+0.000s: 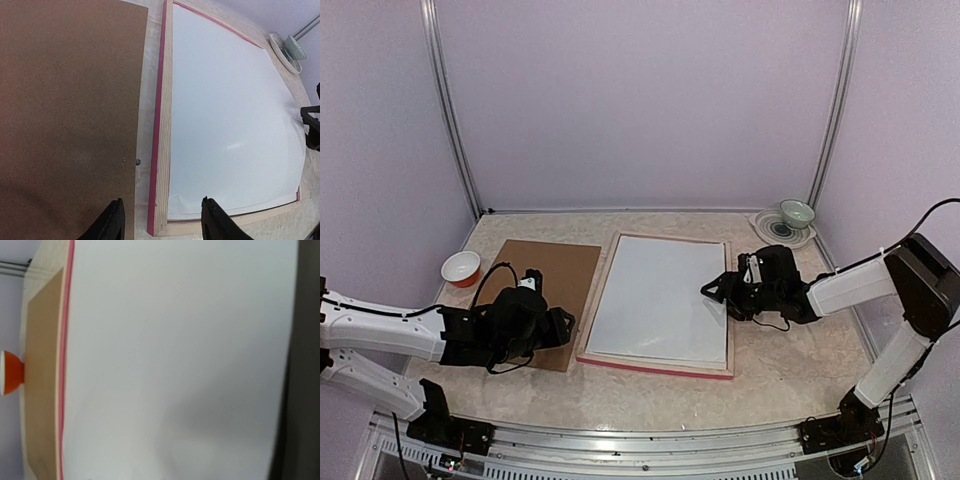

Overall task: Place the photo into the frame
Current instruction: Adjust the photo on the mat board.

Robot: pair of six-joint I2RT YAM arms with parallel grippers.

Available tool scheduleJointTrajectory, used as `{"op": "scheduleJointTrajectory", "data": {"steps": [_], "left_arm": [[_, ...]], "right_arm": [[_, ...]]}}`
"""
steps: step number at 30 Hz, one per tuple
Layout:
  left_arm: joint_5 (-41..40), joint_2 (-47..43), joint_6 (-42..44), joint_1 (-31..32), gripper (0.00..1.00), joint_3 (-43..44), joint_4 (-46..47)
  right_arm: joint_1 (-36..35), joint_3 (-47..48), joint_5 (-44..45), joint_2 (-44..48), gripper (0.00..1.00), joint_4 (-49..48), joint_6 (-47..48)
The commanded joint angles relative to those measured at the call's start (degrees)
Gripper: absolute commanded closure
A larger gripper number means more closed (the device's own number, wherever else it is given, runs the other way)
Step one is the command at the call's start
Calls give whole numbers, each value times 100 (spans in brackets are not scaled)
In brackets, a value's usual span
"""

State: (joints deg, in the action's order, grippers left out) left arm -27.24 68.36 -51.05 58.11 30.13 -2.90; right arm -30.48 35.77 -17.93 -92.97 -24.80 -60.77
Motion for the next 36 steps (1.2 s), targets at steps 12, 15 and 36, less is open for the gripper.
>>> {"op": "scheduleJointTrajectory", "data": {"steps": [12,15,36], "left_arm": [[48,2,-28,-5,47,-30,135],[36,-14,-15,-7,48,-24,121],[15,-12,59,-1,48,99,36]], "right_arm": [[-178,642,386,376,34,1560,544],[-178,708,417,412,33,1766,653],[-169,720,1010,851,29,2427,1098]]}}
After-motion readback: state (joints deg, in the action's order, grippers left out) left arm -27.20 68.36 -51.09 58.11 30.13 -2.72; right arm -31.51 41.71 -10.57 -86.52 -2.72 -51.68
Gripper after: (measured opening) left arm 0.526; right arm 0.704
